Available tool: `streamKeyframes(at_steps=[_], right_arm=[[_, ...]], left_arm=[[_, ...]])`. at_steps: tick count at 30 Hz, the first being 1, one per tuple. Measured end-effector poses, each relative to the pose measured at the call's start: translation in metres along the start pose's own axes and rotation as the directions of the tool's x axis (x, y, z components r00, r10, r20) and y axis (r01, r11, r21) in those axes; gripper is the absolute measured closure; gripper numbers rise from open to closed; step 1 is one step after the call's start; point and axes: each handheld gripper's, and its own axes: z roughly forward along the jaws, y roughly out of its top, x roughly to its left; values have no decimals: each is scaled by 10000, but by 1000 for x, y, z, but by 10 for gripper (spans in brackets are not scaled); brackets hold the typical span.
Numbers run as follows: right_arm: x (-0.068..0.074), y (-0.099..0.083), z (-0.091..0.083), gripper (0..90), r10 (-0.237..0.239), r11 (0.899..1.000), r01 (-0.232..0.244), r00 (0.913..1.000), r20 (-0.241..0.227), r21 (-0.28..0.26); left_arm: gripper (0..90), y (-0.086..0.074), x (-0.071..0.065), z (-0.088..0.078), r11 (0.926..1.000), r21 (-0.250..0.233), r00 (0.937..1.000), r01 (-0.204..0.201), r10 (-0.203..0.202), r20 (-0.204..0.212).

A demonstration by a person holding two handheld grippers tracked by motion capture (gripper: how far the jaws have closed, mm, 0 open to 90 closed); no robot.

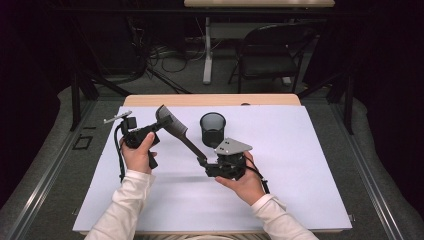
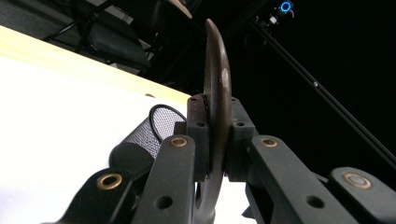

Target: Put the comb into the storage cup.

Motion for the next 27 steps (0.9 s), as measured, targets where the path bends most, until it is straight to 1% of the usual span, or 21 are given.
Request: streamKeyframes(at_steps=[3,7,10,16,21,22,24,27], right_arm=[[-2,0,-1,323,-54,9999,54,10000,32,-138],[-4,1,-3,316,17,9998,-16,10000,58,-203],[-8,1,-4,295,229,9995,-230,9997,-23,-238],[-18,1,-6,274,577,9982,-573,9981,215,-196],[-26,1,-9,264,920,9956,-916,9956,180,-206],[-28,1,-10,262,1001,9948,-997,9947,241,-193],[-31,1,-11,254,985,9951,-979,9942,427,-159],[-36,1,-13,246,1049,9945,-1045,9933,495,-88]], left_arm=[[841,1,0,-2,10000,-68,10000,-23,23,-17],[841,2,0,-4,9998,-197,10000,-45,45,1],[841,4,1,-6,9995,-323,10000,-63,63,-10],[841,6,1,-9,9984,-539,9998,-164,160,-74],[841,8,-1,-10,9969,-678,9990,-388,373,-231],[842,8,-1,-10,9968,-709,9991,-367,351,-229],[841,9,-1,-11,9963,-731,9987,-458,439,-265],[842,9,-1,-11,9955,-787,9981,-529,503,-347]])
